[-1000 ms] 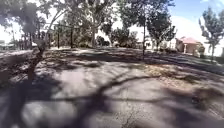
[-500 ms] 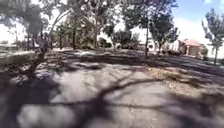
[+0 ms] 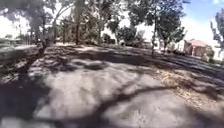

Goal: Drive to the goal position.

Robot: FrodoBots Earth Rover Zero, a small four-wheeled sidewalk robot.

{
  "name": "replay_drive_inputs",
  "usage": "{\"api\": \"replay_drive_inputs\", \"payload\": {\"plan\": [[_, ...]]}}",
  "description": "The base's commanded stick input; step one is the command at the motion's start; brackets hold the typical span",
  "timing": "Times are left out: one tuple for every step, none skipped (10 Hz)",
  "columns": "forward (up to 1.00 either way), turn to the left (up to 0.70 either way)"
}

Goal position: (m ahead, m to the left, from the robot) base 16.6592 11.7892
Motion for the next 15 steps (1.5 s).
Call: {"api": "replay_drive_inputs", "payload": {"plan": [[1.0, 0.04], [1.0, 0.11], [1.0, 0.18], [1.0, 0.25], [1.0, 0.11], [1.0, 0.08], [1.0, 0.04], [1.0, 0.01], [1.0, 0.0], [1.0, 0.0], [1.0, 0.0], [1.0, 0.0], [1.0, 0.0], [1.0, 0.0], [1.0, 0.0]]}}
